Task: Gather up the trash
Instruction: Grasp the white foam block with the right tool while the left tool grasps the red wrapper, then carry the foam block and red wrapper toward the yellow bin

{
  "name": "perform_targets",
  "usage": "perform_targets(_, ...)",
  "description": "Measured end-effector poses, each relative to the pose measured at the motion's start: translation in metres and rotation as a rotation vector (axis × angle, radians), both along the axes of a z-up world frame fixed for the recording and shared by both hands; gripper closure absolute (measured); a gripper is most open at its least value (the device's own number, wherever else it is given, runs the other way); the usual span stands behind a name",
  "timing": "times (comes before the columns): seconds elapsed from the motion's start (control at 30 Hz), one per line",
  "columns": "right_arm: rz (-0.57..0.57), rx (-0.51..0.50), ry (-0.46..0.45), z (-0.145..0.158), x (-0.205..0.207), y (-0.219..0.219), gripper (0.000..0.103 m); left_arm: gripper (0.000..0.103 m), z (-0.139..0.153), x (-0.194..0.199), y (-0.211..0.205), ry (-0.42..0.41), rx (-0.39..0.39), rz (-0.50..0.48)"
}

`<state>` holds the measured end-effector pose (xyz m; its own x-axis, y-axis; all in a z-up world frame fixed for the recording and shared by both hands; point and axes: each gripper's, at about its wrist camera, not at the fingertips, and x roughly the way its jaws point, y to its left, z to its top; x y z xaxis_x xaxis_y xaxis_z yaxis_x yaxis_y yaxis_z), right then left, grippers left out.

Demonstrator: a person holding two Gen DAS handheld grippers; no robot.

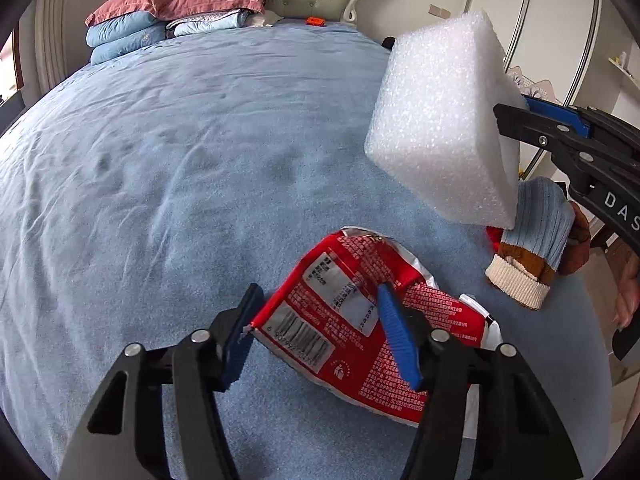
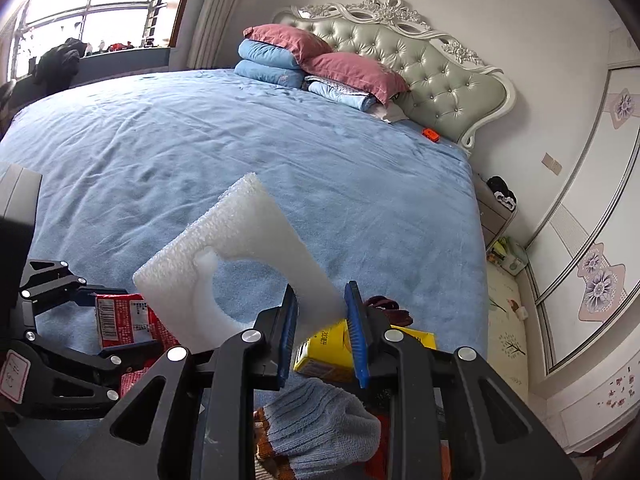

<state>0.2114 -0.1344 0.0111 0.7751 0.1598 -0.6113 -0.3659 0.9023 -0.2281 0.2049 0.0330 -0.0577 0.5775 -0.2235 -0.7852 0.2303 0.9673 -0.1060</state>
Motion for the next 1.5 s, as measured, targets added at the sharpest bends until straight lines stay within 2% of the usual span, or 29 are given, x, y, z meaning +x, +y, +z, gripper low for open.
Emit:
perform_targets(0.07,-0.004,0.025,-0.011,0.005,-0.004,-0.006,0.079,0.067,0.002,-0.004,-0.005,-0.013,0.014,-0.017)
perform_targets(0.1,-0.006,0.037,-0.014,0.007,-0.007,-0.009,0.079,0.081,0.003,-0.006,-0.006,-0.016,0.005,-0.028)
perform_targets(0.13,-0.007,0.050,-0.016,0.010,-0.010,-0.013,0.079,0.089,0.005,-0.009,-0.007,-0.021,-0.013,-0.030)
perform_targets(0.3,-0.023,0.108,-0.031,0.021,-0.028,-0.036,0.079,0.098,0.018,-0.025,-0.005,-0.082,-0.059,-0.025)
perform_targets(0.53,-0.069,0.221,-0.055,0.037,-0.068,-0.087,0.079,0.101,0.048,-0.052,-0.014,-0.156,-0.083,-0.041)
perform_targets(0.77,-0.131,0.267,-0.077,0.041,-0.113,-0.147,0.079,0.101,0.083,-0.079,-0.041,-0.226,-0.128,-0.075)
perform_targets(1.0,-0.226,0.267,-0.093,0.034,-0.164,-0.215,0.079,0.101,0.107,-0.099,-0.104,-0.248,-0.185,-0.215)
perform_targets(1.1,-0.288,0.252,-0.093,0.026,-0.186,-0.248,0.079,0.101,0.105,-0.102,-0.143,-0.222,-0.206,-0.293)
perform_targets(1.3,-0.429,0.231,-0.049,-0.002,-0.226,-0.315,0.079,0.101,0.081,-0.112,-0.231,-0.139,-0.219,-0.441)
perform_targets(1.5,-0.576,0.235,0.009,-0.035,-0.267,-0.377,0.079,0.101,0.047,-0.124,-0.320,-0.048,-0.184,-0.579)
